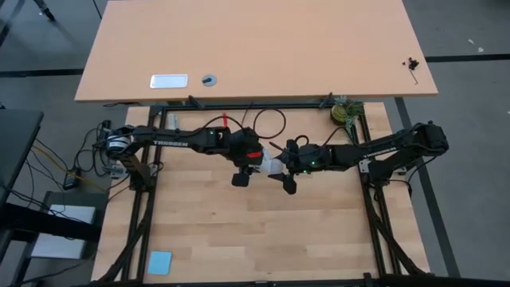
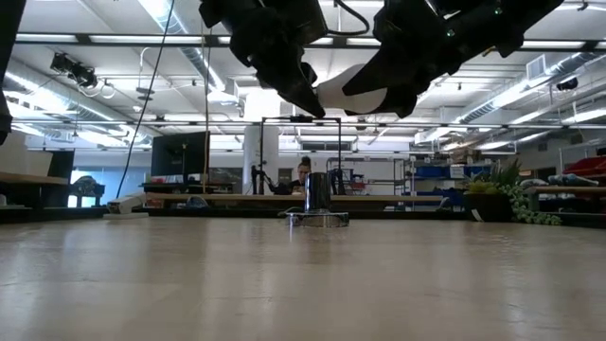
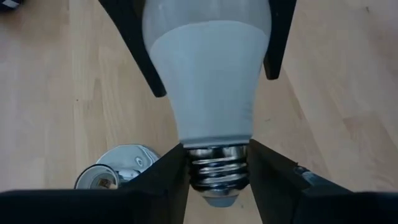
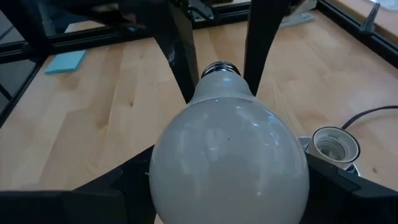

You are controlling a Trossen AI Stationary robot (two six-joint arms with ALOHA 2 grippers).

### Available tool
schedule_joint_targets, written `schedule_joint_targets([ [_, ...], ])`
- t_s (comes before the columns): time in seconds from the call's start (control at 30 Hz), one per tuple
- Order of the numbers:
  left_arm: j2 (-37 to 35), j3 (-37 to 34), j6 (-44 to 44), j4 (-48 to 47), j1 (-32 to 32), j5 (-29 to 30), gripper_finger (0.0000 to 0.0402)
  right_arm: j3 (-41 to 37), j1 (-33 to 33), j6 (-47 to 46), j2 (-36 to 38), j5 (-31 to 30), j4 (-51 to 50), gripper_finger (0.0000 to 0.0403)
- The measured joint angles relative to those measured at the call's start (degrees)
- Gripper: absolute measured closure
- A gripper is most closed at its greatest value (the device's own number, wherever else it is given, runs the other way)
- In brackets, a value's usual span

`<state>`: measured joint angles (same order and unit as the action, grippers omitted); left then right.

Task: Screw lightbulb
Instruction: Insert the lightbulb into the lamp

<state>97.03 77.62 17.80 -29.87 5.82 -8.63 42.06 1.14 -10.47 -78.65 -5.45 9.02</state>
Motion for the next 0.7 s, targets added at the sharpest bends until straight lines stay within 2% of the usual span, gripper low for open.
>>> schedule_joint_targets([
  [0.3,0.02,1.27,-0.43,-0.89,0.04,-1.33,0.0246,0.0,0.01,0.05,0.07,0.02,-0.08,0.0117],
  [0.37,0.02,1.27,-0.49,-0.85,0.01,-1.34,0.0255,0.0,0.01,0.05,0.07,0.02,-0.11,0.0117],
  [0.53,0.02,1.27,-1.79,-0.57,-0.13,-1.08,0.0304,-0.04,-0.04,-0.04,0.07,-0.13,-0.46,0.0111],
  [0.7,0.02,1.33,-2.75,0.44,-0.22,-1.29,0.0304,-0.04,-0.01,0.5,0.07,-0.13,0.36,0.0096],
])
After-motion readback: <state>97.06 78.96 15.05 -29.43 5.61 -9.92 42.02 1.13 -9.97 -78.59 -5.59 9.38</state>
